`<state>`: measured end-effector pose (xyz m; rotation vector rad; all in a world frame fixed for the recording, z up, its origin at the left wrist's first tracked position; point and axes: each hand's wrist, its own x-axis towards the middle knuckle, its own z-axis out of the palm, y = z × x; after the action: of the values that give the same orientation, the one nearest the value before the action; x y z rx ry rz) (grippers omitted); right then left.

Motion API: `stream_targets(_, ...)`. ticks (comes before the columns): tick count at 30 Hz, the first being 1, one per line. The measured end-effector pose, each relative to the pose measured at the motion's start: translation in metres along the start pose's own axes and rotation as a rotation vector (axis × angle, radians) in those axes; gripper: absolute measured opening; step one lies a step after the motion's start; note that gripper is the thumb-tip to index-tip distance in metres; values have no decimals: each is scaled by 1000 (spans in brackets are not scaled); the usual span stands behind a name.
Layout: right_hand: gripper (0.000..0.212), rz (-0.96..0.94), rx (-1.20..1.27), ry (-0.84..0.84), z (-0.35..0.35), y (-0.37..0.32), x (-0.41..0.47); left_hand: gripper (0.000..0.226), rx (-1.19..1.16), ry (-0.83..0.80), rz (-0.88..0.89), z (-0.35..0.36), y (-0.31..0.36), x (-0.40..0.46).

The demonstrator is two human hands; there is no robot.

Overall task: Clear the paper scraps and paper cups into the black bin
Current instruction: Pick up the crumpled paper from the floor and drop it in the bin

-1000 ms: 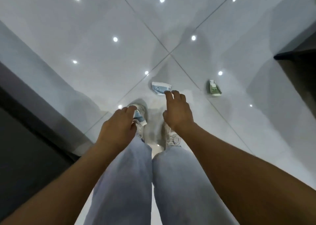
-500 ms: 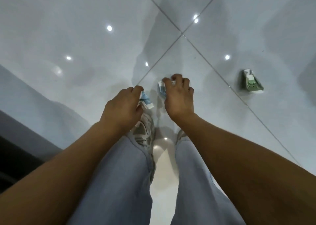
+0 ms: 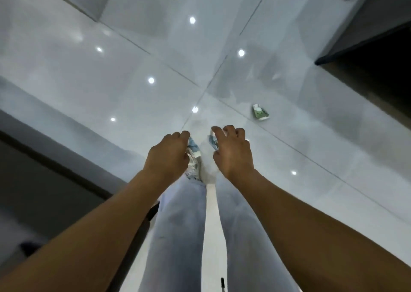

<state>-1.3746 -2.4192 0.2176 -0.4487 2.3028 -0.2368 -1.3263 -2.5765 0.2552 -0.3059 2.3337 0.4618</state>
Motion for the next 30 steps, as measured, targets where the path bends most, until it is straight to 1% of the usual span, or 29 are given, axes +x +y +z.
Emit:
stream_targets(4, 61, 60, 105, 69, -91, -15, -85, 29, 94, 4, 83, -81, 57, -69)
stream_targets(7, 61, 119, 164, 119, -133, -17, -148, 30, 190, -4, 189, -118, 97, -115)
stream_targets(10, 60, 254, 243, 175, -150, -16, -202, 33, 289, 4, 302, -134, 127, -150)
stream_targets(15, 59, 455, 395, 290, -153, -12, -288, 38, 439, 22, 498, -143, 170, -198)
stream_targets(19, 58, 594, 494, 372, -141, -2, -361, 36, 546, 20, 632, -136, 210, -242)
stream_targets(23, 58, 721, 567, 481, -124, 20, -433, 36, 653, 23, 792, -112, 259, -287)
stream_targets(26, 58, 819, 637, 568, -102, 44, -488, 36, 688, 12, 910, -79, 303, -324)
stream_targets(30, 58, 962, 771, 640, -52, 85, -569, 37, 797, -13, 1075, -8, 361, -381)
